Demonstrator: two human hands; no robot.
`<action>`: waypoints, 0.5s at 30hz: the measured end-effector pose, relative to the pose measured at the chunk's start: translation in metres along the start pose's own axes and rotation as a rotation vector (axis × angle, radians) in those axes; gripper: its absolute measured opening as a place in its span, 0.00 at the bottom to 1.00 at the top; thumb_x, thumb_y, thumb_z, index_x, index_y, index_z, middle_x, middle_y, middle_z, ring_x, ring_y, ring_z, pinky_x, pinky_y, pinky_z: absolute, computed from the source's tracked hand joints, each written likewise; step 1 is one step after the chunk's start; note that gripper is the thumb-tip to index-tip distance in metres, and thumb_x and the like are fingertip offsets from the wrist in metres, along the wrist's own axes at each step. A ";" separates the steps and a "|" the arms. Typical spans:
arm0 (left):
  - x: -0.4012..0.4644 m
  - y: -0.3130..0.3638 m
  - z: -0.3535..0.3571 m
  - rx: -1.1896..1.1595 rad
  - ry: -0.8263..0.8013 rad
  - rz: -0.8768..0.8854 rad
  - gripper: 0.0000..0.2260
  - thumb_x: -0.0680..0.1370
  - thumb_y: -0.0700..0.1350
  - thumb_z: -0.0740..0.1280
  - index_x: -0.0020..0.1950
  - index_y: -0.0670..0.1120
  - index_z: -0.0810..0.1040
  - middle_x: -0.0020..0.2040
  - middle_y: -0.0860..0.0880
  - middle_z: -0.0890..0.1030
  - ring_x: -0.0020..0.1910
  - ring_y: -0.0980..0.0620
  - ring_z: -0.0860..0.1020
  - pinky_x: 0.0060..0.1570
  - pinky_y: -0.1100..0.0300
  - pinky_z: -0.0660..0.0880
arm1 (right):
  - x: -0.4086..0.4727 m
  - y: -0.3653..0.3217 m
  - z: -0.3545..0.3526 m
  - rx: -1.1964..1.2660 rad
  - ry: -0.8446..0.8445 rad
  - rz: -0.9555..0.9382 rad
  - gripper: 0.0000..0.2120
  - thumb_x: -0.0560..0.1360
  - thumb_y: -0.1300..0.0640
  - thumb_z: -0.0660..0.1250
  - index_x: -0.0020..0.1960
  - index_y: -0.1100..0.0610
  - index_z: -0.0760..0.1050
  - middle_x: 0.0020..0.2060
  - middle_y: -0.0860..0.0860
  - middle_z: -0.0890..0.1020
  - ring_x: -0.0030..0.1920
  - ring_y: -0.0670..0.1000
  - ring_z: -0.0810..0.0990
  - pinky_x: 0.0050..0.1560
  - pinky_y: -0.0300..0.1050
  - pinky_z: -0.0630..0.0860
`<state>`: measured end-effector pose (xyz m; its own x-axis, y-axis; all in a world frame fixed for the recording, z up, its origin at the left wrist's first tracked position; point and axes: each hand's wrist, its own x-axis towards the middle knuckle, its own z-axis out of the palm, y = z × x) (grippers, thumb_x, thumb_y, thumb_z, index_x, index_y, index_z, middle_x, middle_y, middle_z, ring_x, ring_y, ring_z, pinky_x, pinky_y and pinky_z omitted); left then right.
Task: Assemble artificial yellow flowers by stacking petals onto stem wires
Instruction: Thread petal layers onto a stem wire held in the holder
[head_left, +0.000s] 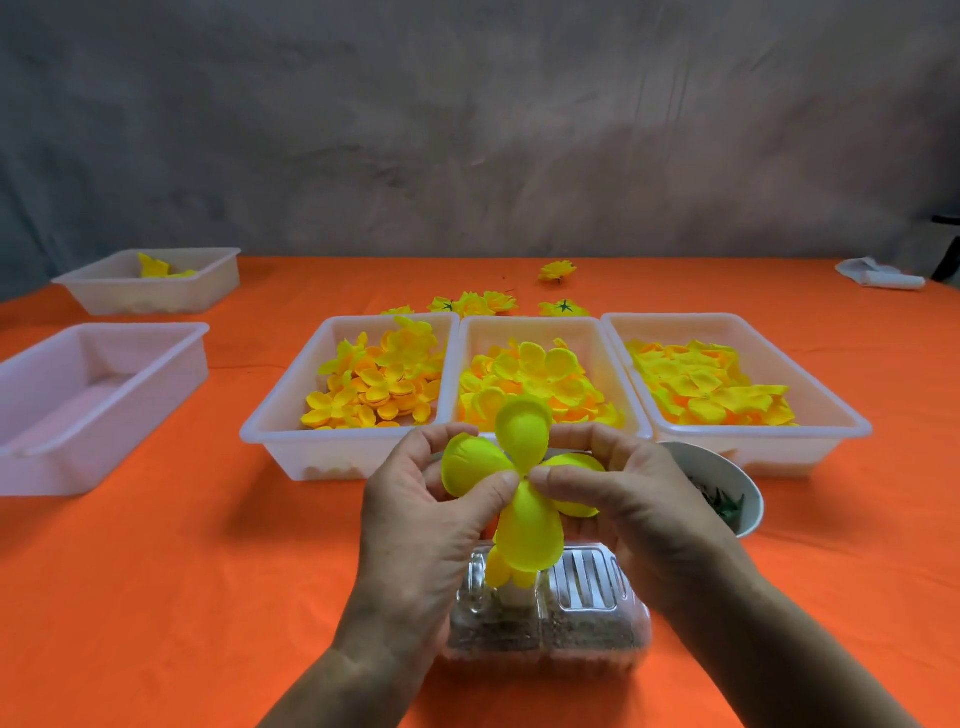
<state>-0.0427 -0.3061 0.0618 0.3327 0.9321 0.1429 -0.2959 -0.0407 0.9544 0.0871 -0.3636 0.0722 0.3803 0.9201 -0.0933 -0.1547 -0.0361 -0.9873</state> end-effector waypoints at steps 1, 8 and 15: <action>0.001 -0.001 0.000 -0.013 0.008 -0.026 0.15 0.67 0.29 0.72 0.50 0.42 0.77 0.35 0.46 0.84 0.32 0.53 0.81 0.29 0.63 0.76 | 0.001 0.000 0.001 0.001 0.006 0.006 0.21 0.62 0.65 0.74 0.54 0.60 0.77 0.46 0.61 0.84 0.40 0.57 0.84 0.48 0.57 0.79; 0.006 -0.010 -0.001 -0.055 0.006 -0.223 0.13 0.69 0.29 0.69 0.51 0.40 0.77 0.31 0.47 0.80 0.26 0.53 0.74 0.27 0.62 0.73 | 0.005 0.002 0.001 -0.009 0.026 0.070 0.15 0.68 0.70 0.70 0.54 0.63 0.77 0.44 0.62 0.84 0.39 0.58 0.83 0.47 0.58 0.80; 0.009 -0.011 0.002 -0.062 0.030 -0.262 0.12 0.69 0.34 0.72 0.51 0.40 0.78 0.35 0.44 0.81 0.29 0.51 0.77 0.30 0.61 0.74 | 0.008 0.002 0.001 0.026 0.003 0.114 0.13 0.68 0.70 0.68 0.52 0.64 0.79 0.44 0.63 0.84 0.43 0.59 0.83 0.50 0.59 0.79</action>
<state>-0.0343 -0.2983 0.0530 0.3787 0.9182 -0.1160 -0.2577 0.2250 0.9396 0.0892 -0.3556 0.0698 0.3614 0.9096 -0.2048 -0.2203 -0.1301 -0.9667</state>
